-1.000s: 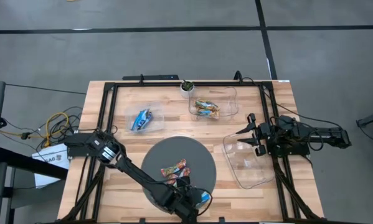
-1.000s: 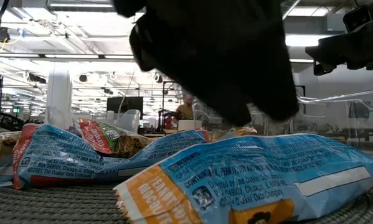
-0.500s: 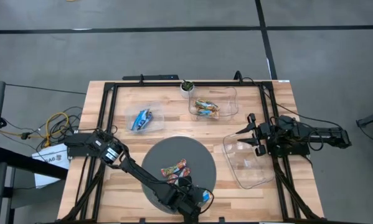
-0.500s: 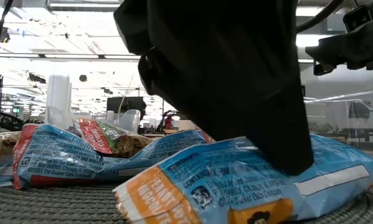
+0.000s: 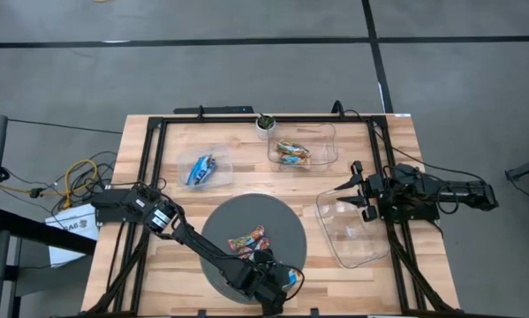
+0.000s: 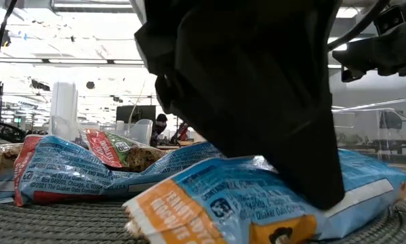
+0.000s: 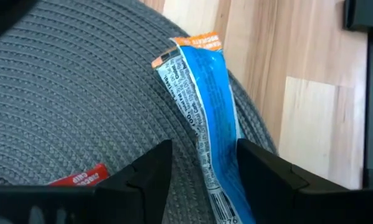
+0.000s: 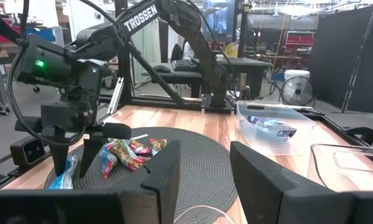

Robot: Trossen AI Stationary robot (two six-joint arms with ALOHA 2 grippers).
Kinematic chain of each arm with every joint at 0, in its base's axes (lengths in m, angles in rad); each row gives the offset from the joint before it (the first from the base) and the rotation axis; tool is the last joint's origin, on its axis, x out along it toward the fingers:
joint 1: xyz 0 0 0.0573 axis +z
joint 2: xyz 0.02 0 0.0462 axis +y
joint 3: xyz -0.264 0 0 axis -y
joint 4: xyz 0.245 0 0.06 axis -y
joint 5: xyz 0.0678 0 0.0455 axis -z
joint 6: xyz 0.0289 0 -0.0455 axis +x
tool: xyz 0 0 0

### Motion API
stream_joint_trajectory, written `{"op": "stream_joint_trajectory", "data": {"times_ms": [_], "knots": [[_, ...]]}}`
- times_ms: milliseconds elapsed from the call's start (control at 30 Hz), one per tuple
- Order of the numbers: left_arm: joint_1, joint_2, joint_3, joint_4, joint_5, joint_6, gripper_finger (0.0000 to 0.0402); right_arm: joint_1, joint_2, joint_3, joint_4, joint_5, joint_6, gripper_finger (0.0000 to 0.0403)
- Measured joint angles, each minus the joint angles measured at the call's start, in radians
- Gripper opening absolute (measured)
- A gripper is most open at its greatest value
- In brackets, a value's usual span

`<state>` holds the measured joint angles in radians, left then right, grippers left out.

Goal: Pick and place Granola Bars by type
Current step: Put the yellow granola bar into the top transparent bin

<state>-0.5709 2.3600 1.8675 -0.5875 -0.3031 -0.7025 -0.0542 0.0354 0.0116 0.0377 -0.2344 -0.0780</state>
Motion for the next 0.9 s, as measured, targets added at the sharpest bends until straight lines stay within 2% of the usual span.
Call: {"op": "stream_joint_trajectory", "data": {"times_ms": [167, 567, 900], "knots": [[0.0, 0.0, 0.0, 0.002, 0.0, 0.0, 0.0155, 0.0, 0.0, 0.0, 0.0, 0.0, 0.0, 0.0133], [0.0, -0.001, 0.0, 0.018, 0.008, 0.061, 0.001, 0.0, 0.0, 0.0, 0.0, 0.0, 0.0, 0.0134], [0.008, -0.011, 0.01, 0.057, -0.028, 0.15, 0.0002, 0.0, 0.0, 0.0, 0.0, 0.0, 0.0, 0.0134]]}}
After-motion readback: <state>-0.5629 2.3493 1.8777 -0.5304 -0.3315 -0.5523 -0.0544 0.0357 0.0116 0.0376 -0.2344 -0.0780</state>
